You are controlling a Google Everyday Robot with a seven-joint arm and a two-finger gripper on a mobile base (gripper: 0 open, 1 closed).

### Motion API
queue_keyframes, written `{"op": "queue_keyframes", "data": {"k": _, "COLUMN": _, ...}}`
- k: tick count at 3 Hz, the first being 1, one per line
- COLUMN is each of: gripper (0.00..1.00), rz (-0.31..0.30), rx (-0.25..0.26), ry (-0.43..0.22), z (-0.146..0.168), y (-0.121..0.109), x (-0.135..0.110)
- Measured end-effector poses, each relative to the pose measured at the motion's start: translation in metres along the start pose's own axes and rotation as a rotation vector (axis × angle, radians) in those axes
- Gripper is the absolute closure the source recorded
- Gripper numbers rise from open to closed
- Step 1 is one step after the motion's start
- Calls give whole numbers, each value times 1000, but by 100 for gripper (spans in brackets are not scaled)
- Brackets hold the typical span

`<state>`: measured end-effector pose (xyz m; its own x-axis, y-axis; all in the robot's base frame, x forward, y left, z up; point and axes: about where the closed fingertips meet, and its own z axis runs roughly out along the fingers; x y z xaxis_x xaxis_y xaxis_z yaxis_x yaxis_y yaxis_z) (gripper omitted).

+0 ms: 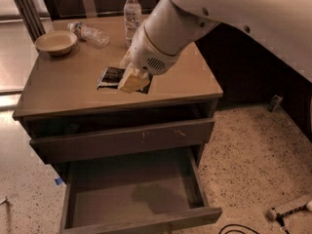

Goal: Pick rxbar chocolate from middle drawer and place on counter

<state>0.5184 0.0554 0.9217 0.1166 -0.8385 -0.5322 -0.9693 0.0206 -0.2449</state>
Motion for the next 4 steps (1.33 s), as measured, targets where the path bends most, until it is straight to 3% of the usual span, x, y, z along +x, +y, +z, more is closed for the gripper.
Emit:
{"op": "queue_keyframes", "data": {"k": 2, "gripper": 100, "rz": 92, "rx": 72, "ry": 4, "z": 7, "y": -73, "x": 45}}
{"op": "queue_keyframes", "data": {"k": 3, "gripper": 100, "rz": 139, "rx": 86, "ry": -21, "z": 19, "y": -104, "x": 69}}
{"op": "queue_keyframes", "data": {"k": 4, "gripper": 100, "rz": 174, "rx": 66, "ry": -52, "z": 40, "y": -119, "x": 81}}
